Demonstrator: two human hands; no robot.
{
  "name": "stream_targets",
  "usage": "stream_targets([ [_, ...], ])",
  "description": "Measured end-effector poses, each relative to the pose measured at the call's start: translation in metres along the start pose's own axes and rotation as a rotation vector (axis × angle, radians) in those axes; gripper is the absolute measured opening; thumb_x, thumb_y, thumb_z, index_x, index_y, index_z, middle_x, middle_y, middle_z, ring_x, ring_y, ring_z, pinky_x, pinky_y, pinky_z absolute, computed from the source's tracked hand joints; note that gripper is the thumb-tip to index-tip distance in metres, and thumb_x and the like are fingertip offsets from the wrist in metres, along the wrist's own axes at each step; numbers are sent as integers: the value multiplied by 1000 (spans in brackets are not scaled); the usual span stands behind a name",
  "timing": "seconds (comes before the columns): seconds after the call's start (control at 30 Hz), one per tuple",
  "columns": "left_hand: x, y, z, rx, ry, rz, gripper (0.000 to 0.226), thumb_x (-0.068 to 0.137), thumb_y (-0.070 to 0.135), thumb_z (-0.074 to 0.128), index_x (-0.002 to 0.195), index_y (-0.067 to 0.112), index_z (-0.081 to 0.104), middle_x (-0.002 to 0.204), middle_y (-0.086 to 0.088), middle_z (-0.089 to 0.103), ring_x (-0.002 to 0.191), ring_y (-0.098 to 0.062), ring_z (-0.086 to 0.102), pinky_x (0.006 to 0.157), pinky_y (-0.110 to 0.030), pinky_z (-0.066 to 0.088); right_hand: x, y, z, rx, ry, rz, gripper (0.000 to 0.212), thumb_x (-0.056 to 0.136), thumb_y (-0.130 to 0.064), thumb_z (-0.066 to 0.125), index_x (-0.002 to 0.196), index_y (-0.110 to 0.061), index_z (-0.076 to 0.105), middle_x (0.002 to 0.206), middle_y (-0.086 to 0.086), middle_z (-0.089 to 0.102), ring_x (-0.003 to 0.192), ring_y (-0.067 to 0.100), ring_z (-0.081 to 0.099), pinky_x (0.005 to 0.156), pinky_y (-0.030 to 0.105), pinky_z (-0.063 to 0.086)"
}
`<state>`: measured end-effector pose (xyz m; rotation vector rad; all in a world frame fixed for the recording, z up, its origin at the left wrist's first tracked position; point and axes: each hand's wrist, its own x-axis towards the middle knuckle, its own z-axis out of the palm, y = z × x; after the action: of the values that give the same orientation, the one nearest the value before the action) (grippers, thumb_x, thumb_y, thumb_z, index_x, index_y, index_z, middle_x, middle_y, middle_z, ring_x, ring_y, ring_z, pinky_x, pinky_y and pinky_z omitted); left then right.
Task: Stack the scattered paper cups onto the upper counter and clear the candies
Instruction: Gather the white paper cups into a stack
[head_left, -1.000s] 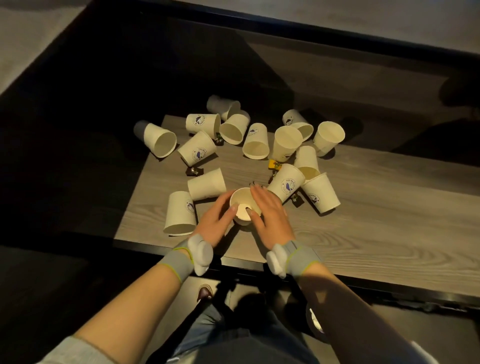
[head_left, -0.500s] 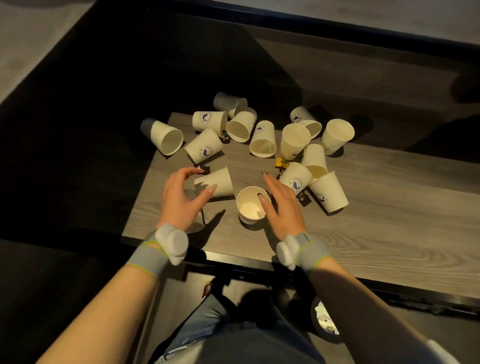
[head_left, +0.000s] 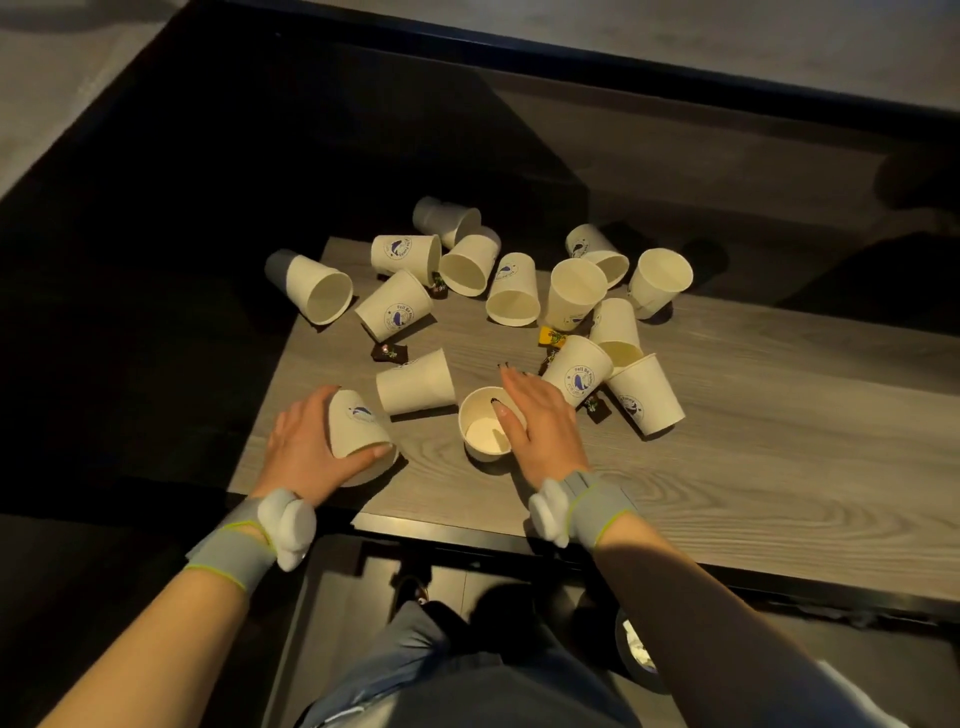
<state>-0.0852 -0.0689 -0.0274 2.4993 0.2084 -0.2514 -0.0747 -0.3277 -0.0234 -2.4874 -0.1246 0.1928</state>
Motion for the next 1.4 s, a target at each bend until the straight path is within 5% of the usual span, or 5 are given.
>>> stream_targets([
  [0.33,-10,100,0,-761,-169,-72,74,73,74,29,121,22,48,127,-5,52,116,-19,51,95,-32,41,-8,-59,-32,573,65,-68,41,94,-32,41,133,-20,49,126,-6,54,118,6,46,98,10,36],
  [0.57,1,136,33,-501,-199,-79,83,78,74,8,137,27,41,130,-16,55,123,-36,46,108,-51,31,-3,-48,-44,639,282,52,31,97,-19,42,109,-7,67,99,0,60,94,13,57,83,21,44],
  [0.9,-7,103,83,-539,-126,34,41,99,36,24,130,25,47,133,-3,50,129,-18,40,109,-28,25,-13,1,1,53,5,267,39,99,-40,26,132,-38,47,147,-3,33,135,17,21,108,35,15],
  [1.2,-4,104,88,-562,-165,-76,46,100,29,26,138,9,42,144,-9,44,135,-22,38,106,-22,22,11,32,-38,-131,319,321,59,91,-42,47,143,-22,29,144,8,34,131,28,28,106,42,24],
  [1.4,4,110,90,-480,-54,12,39,101,25,25,121,9,55,121,-12,59,115,-25,52,92,-22,33,30,51,-45,-417,198,269,76,79,-49,62,140,-17,29,133,10,45,126,30,33,107,41,19],
])
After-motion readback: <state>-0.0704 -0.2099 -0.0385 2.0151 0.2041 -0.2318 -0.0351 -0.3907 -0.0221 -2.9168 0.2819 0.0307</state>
